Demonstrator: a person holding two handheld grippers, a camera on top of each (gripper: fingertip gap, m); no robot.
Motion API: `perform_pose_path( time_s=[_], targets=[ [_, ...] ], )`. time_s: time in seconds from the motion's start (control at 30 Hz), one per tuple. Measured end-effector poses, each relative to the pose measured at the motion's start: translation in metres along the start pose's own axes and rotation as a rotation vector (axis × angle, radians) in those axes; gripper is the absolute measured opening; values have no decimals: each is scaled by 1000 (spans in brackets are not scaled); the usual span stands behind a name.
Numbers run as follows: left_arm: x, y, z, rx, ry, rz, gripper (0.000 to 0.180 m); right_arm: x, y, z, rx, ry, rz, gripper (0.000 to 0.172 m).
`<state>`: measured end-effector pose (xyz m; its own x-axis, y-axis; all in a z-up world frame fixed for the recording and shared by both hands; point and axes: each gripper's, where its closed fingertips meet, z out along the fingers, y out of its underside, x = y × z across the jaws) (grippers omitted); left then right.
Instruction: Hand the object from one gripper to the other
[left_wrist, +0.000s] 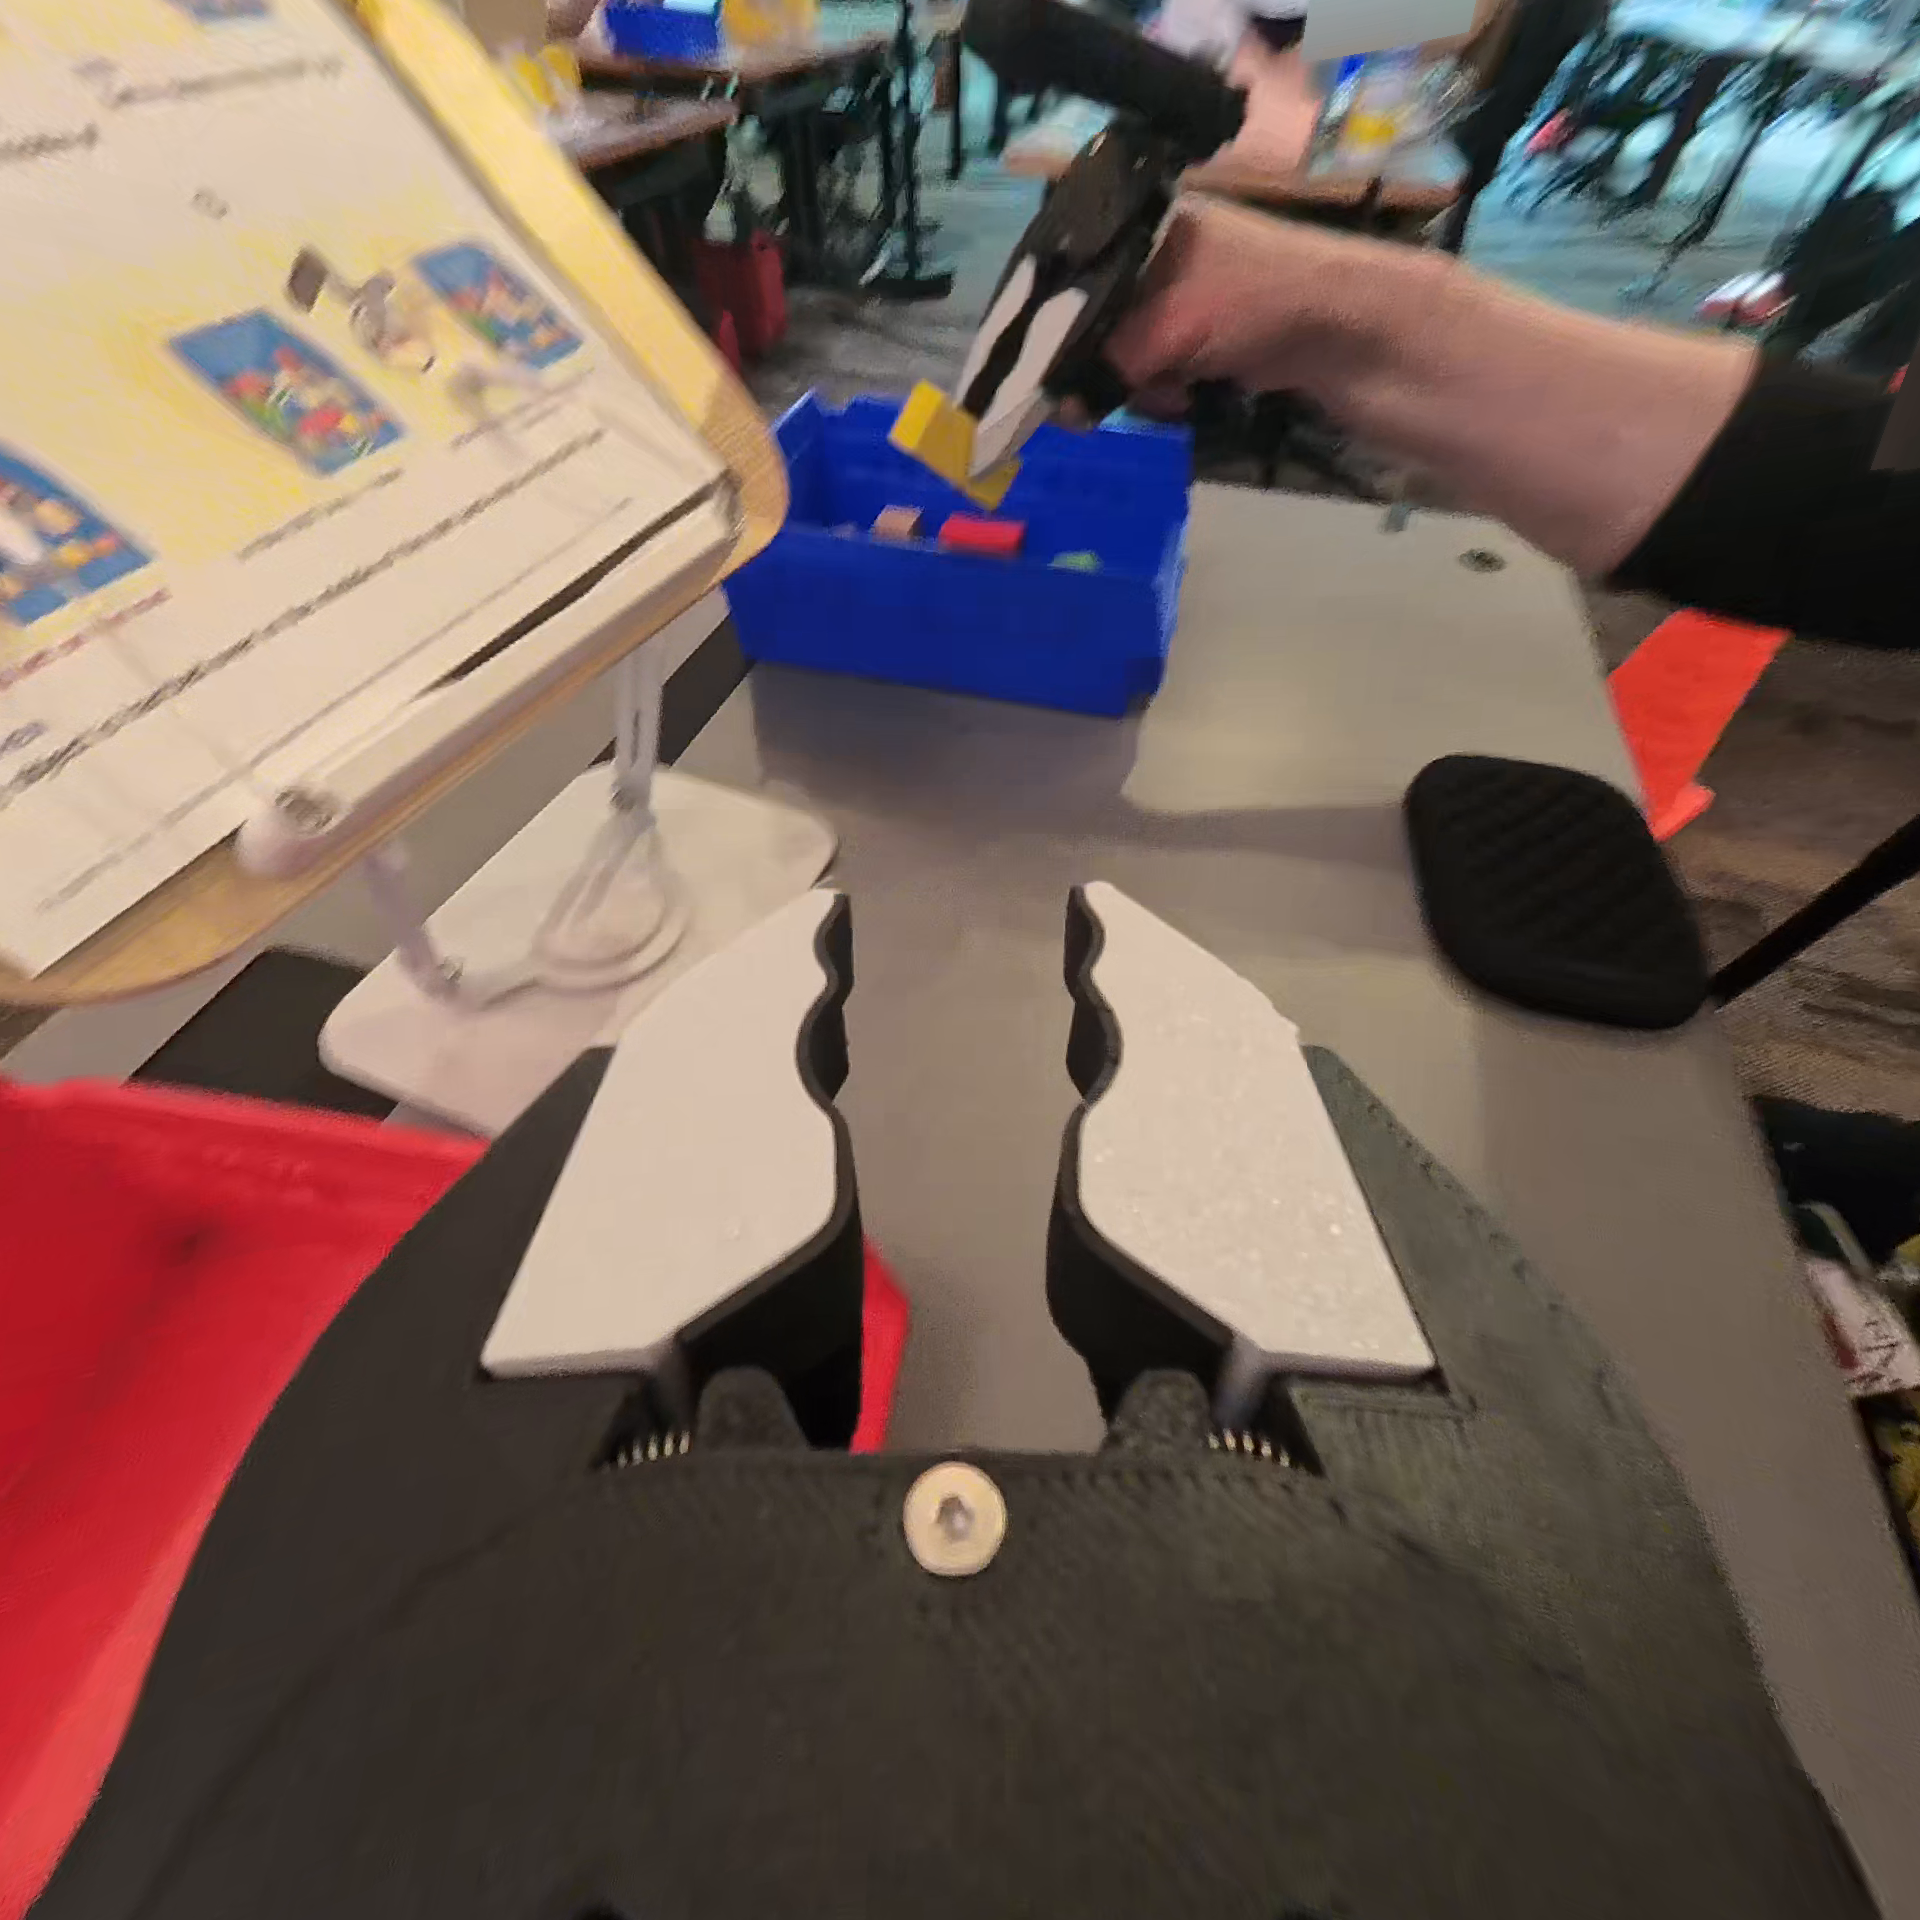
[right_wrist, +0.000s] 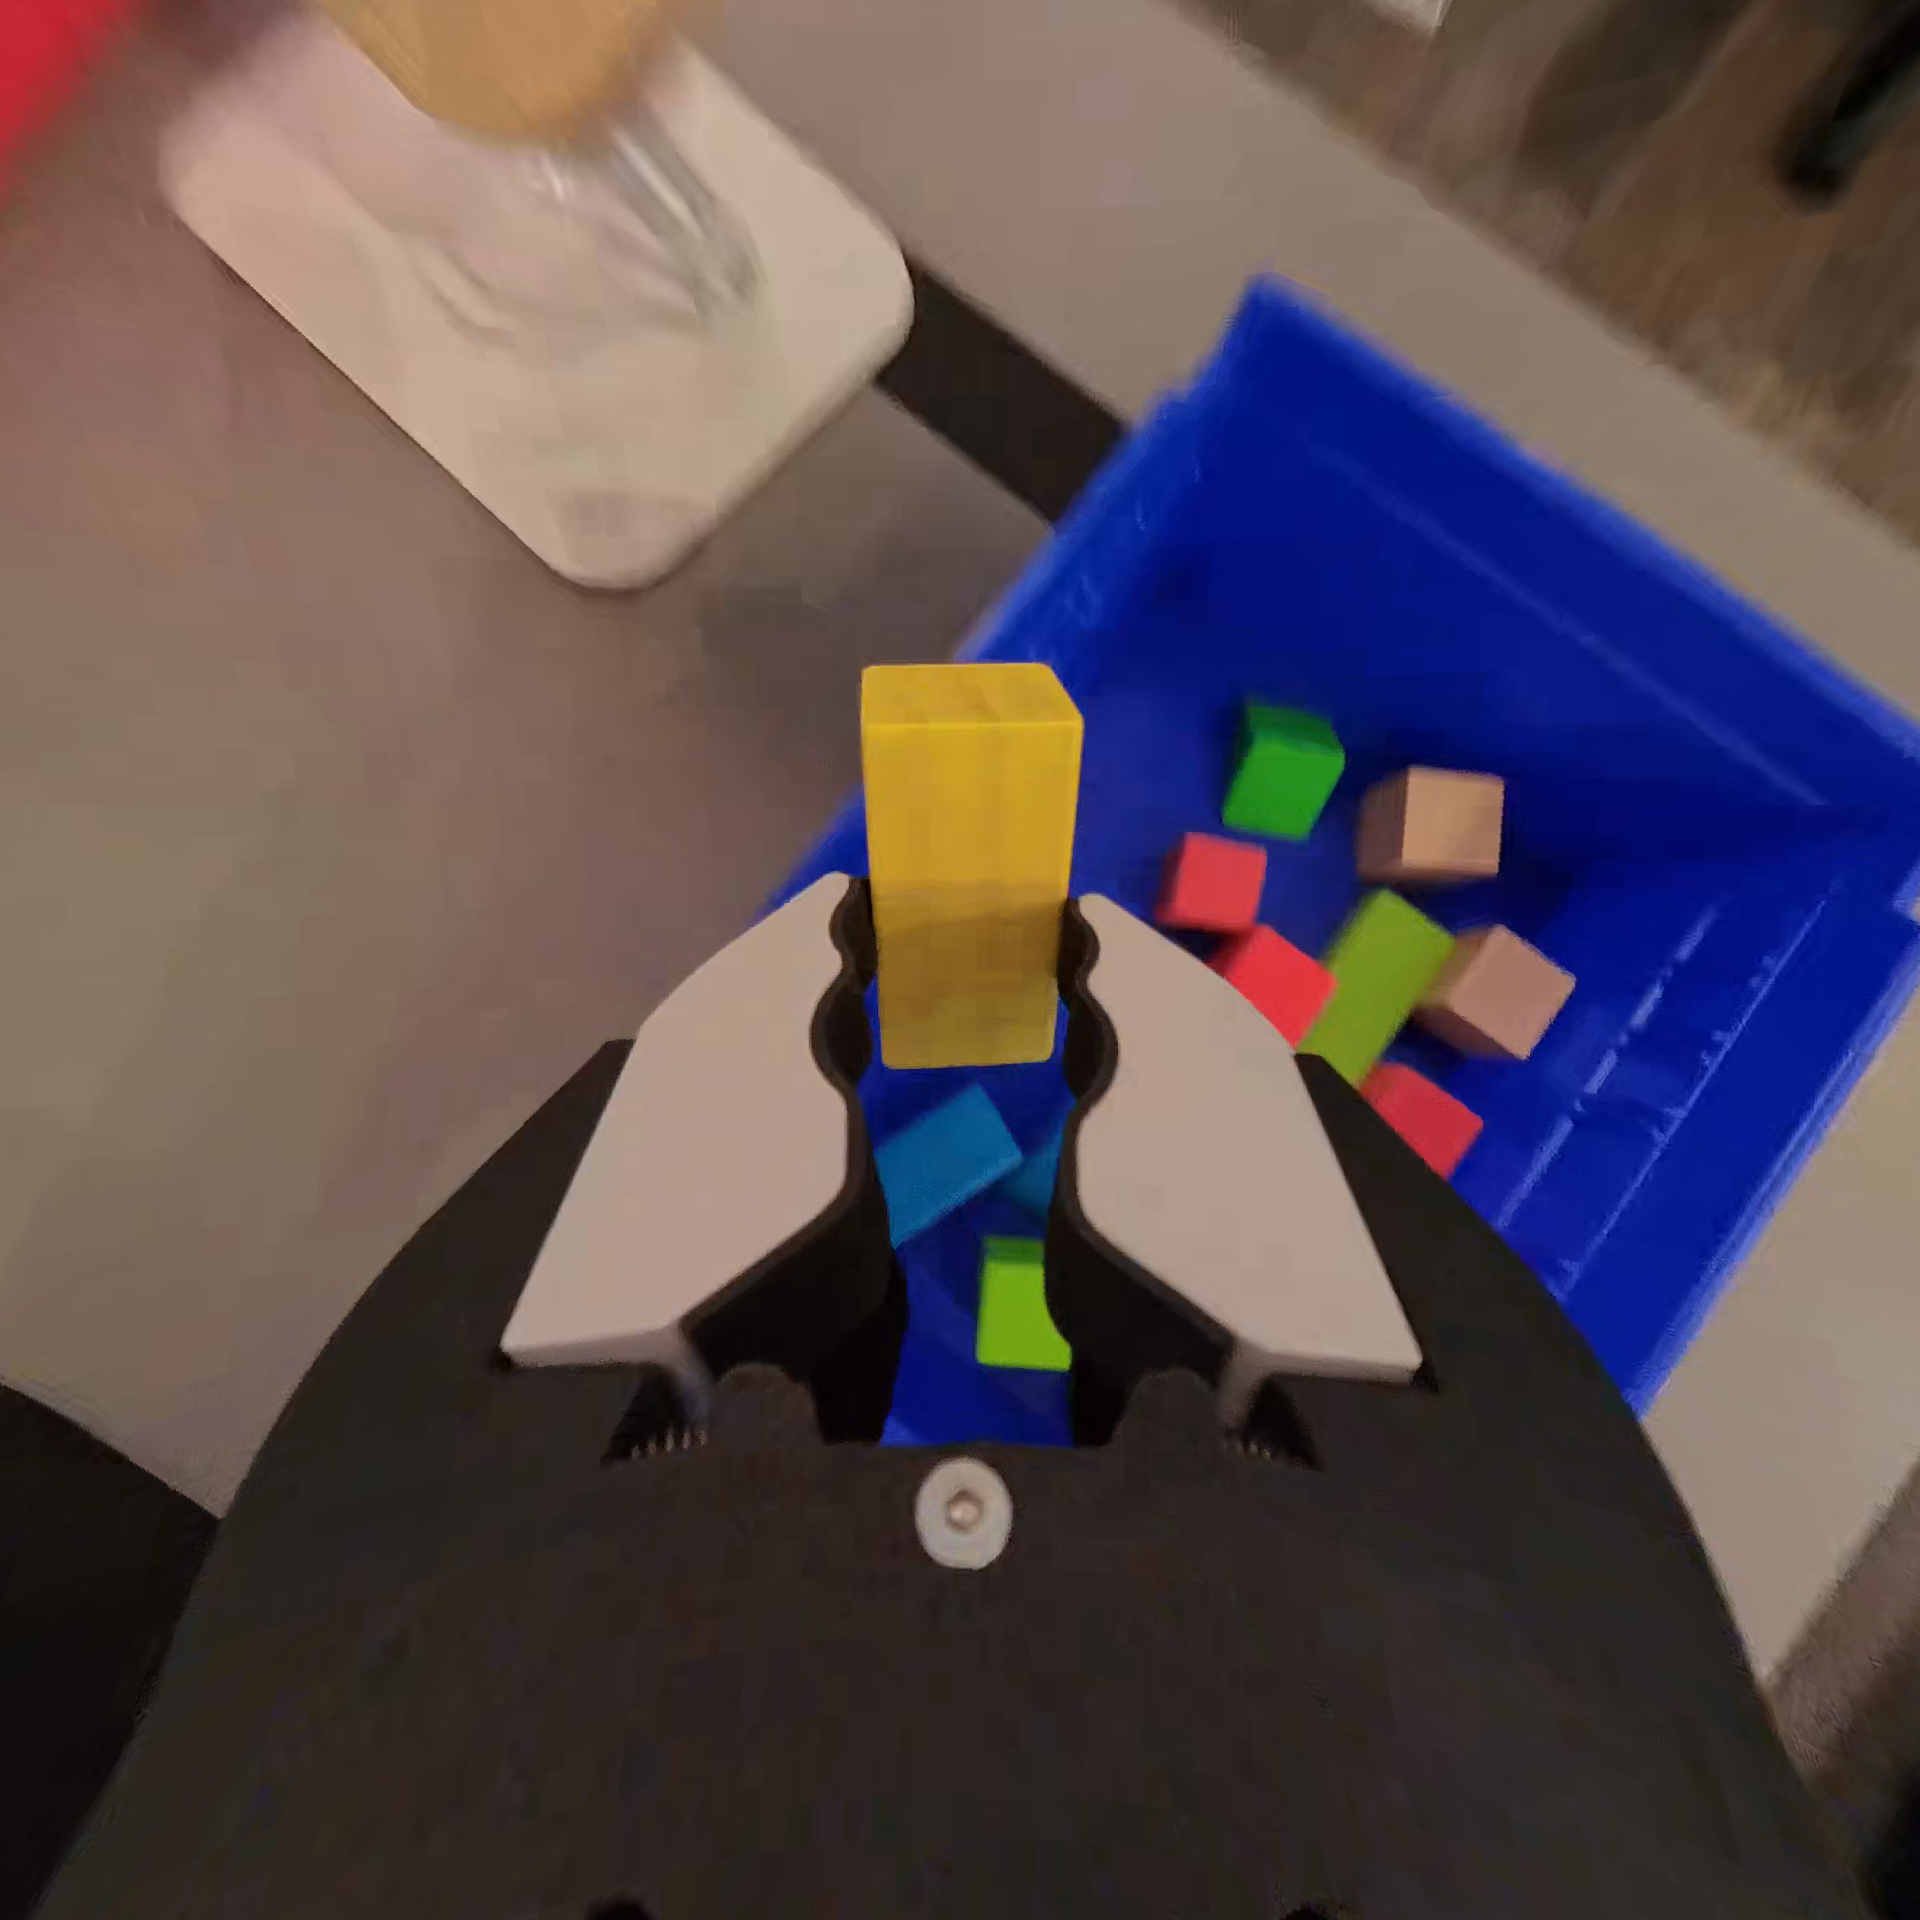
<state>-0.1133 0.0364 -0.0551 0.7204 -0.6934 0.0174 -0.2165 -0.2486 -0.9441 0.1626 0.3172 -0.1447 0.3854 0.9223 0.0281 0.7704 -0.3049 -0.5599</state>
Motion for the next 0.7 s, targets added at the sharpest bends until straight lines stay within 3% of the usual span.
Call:
perform_pose_path(
  time_s=[0.1,0.37,0.7],
  targets=[
    [-24,25,-8,-113,-81,-2,41,22,24,35,-155,36,6,32],
    [-58,71,-21,-257,-145,-44,45,39,36,94,-341,31,0,32],
    [-87,129,-37,-584,-191,12,58,32,44,100,-522,-74,15,32]
  ],
)
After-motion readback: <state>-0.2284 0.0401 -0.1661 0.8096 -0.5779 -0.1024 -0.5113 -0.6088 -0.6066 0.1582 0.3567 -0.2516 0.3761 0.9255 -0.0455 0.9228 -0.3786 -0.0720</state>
